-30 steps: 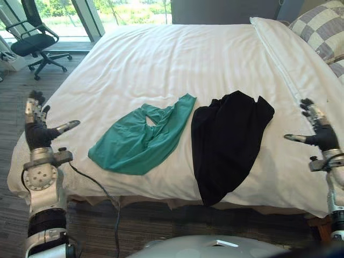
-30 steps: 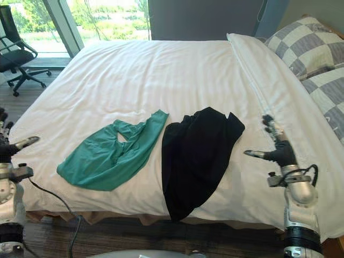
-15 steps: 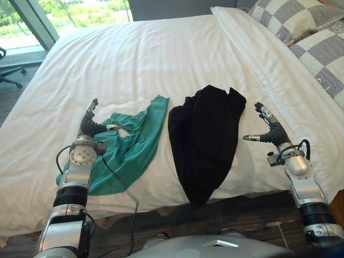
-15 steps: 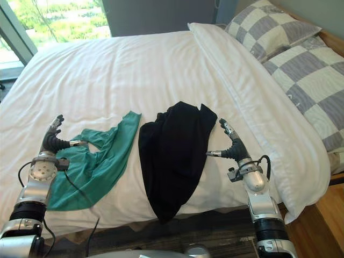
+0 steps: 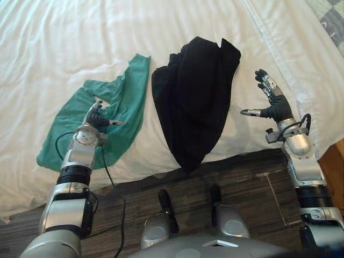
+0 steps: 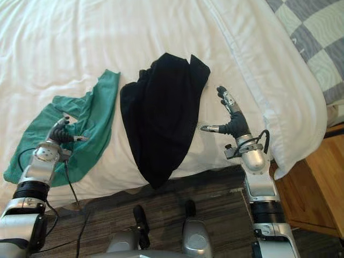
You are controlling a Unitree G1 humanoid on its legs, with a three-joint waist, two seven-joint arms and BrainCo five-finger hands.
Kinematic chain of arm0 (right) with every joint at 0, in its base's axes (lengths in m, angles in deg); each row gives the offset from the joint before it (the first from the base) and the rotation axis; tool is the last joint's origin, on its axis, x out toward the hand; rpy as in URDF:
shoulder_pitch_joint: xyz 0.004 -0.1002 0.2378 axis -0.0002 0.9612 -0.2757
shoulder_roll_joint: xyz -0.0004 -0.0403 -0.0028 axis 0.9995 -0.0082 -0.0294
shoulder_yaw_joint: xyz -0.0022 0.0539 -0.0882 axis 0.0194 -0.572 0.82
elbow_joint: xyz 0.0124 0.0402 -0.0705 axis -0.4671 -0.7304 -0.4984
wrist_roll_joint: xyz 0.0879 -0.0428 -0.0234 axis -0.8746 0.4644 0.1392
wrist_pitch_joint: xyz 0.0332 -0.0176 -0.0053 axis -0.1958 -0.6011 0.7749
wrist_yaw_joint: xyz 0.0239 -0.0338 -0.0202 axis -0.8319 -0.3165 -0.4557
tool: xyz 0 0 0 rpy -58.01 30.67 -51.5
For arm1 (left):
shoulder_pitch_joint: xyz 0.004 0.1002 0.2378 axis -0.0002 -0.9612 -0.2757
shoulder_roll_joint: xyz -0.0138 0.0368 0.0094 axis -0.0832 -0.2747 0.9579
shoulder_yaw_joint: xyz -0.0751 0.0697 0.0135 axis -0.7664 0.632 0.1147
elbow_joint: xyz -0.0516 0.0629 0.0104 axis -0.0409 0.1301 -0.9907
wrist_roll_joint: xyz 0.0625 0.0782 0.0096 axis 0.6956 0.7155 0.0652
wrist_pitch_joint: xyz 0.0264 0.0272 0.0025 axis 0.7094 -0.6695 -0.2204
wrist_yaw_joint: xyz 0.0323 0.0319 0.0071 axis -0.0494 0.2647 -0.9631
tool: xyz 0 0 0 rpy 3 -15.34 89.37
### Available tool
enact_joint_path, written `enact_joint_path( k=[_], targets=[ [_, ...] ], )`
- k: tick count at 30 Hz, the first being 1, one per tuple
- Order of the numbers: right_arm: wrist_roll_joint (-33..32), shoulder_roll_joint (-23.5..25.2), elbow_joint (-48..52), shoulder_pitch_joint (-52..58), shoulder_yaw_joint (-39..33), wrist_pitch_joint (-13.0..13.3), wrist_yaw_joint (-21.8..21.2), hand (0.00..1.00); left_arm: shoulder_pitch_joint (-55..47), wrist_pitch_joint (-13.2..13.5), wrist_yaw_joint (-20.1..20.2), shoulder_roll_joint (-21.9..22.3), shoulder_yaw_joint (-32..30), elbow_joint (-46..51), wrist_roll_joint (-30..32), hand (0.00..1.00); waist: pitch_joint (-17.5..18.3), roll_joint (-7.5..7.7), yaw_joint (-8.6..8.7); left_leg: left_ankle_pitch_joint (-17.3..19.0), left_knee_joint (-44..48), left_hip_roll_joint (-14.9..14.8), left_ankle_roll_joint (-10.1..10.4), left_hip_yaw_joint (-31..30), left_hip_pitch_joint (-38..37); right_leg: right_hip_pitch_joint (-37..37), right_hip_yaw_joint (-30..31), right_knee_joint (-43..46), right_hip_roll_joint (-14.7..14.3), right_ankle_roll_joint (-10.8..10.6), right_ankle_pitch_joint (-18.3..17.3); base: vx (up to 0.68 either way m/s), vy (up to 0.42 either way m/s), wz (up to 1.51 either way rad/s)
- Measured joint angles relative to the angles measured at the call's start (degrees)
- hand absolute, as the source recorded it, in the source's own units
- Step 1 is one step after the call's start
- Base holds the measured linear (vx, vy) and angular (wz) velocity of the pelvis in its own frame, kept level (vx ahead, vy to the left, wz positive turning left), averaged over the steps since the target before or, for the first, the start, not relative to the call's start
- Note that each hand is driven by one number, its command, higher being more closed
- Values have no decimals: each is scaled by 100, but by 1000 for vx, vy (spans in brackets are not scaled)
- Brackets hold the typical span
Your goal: Tidy the bed and pick cloth on bed and put in laundry
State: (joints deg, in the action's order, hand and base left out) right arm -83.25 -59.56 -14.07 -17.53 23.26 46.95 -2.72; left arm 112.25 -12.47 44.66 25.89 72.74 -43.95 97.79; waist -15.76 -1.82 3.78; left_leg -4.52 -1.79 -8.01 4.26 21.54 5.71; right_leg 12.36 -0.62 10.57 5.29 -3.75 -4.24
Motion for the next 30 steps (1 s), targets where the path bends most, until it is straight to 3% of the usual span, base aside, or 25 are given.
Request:
enact_joint_path(
  k=[6,7,10,16,19,22,24,27,30],
  targets=[
    [-66,0,527,-350,20,173,-62,0,383,-58,-586,221,-131,30,320,0,-329,-13,-16,-78,66,-7,-35,164,539,744,113,378,91,-8,-9,-44,3,-6],
    [-134,0,570,-523,51,181,-63,0,457,-90,-713,270,-178,29,391,100,-414,-13,-15,-81,107,-4,-39,195,600,824,136,430,102,-10,-7,-17,3,-3],
    [-174,-13,747,-774,92,211,-62,0,579,-184,-913,406,-275,41,597,100,-471,-28,-28,-79,214,-23,-43,219,863,1093,139,551,111,-8,-10,-4,-5,1],
    [-141,-157,1080,-907,455,212,-58,0,593,-177,-928,230,-466,57,695,100,-580,-52,-11,-78,239,-16,-61,291,950,1239,163,642,136,-24,-35,10,-2,-1],
    [156,-278,1367,-925,689,191,-50,0,506,80,-927,207,-520,182,314,100,-586,-61,-29,-76,283,5,-69,215,1070,1310,115,661,169,-41,-48,46,0,14],
    [419,-361,1514,-1086,821,7,-70,0,193,598,-898,194,-528,518,-179,100,-677,-46,-57,-96,300,45,-96,81,1130,1312,-2,712,234,-59,-88,73,8,24],
    [774,-384,1537,-1290,830,-222,-60,0,-130,1044,-570,213,-538,853,-703,100,-794,-71,-126,-109,295,118,-116,-52,1151,1312,-74,801,316,-74,-156,62,17,26],
    [1211,-539,1532,-1391,843,-567,-25,0,-484,1500,-69,277,-596,1271,-1357,100,-853,-80,-186,-130,309,169,-146,-284,1300,1314,-279,808,397,-88,-206,78,12,37],
    [1611,-653,1413,-1443,844,-776,13,0,-734,1757,355,385,-621,1536,-1756,100,-878,-72,-327,-132,330,185,-154,-415,1362,1315,-397,839,428,-87,-207,99,9,30]
  ],
)
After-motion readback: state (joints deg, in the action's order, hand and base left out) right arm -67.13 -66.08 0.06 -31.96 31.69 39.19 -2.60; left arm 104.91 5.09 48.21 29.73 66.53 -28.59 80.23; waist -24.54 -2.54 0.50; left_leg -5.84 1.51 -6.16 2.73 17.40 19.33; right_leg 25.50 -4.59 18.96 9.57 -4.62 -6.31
